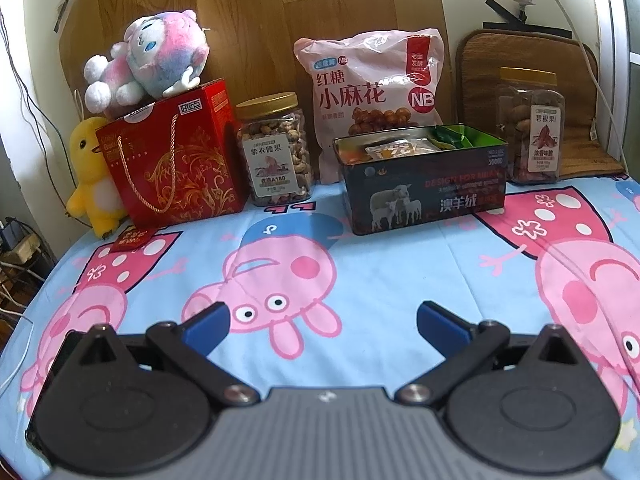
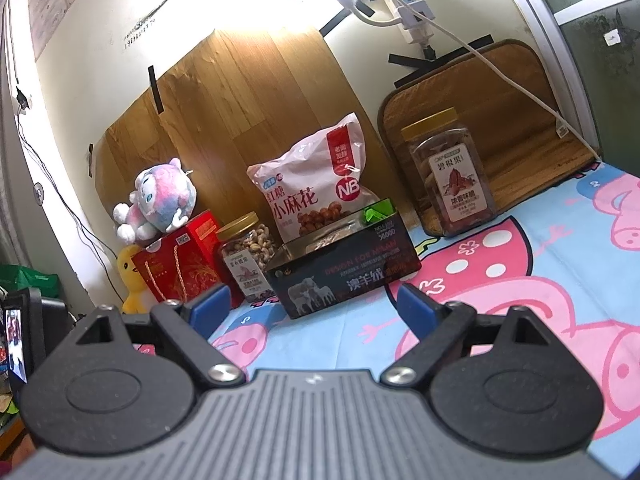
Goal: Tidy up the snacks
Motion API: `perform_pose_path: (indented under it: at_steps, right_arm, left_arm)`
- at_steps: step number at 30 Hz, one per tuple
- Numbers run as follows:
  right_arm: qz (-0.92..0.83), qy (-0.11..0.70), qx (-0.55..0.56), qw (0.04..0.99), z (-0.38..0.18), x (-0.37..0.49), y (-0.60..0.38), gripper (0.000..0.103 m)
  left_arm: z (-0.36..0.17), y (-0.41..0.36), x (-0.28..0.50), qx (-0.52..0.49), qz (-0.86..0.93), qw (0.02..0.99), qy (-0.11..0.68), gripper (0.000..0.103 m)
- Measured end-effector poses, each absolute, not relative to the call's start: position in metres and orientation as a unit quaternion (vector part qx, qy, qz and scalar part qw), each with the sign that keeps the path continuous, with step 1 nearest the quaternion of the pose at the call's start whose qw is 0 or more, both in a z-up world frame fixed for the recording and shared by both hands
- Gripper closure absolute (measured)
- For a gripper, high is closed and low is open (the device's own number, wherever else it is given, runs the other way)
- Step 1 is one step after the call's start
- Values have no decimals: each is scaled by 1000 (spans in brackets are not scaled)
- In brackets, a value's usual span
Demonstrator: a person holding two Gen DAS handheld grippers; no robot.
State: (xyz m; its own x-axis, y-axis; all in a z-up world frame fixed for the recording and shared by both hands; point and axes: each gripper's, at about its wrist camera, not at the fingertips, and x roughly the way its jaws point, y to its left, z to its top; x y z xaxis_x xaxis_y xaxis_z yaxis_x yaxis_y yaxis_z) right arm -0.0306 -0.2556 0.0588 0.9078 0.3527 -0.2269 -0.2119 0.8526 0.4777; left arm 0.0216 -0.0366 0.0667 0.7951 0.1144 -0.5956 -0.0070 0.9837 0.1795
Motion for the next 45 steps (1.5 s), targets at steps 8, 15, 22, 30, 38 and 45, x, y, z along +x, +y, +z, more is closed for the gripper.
perform_pose_path:
  at_steps: [8, 15, 22, 30, 38, 45]
  right_arm:
    - [150, 158, 226, 949, 57, -30, -254, 11]
    - [149, 161, 227, 949, 56, -30, -253, 11]
    - [150, 160, 227, 949, 56, -30, -254, 11]
    - [144, 158, 232, 949, 54, -31, -256, 11]
    - [141, 154, 233, 950, 56, -33, -257, 11]
    - [142, 154, 233, 950, 56, -33, -257, 11]
  left_arm:
    - [66, -36, 23, 86, 32, 943, 320, 0]
    - [64, -37, 23, 85, 24, 941, 326, 0]
    - [63, -39, 21, 87, 17, 940, 329, 0]
    - [65, -42, 19, 89, 7, 940, 328, 0]
    - [69, -45, 15, 89, -2, 942, 324, 0]
    - [72, -46, 12, 87, -7, 942, 324, 0]
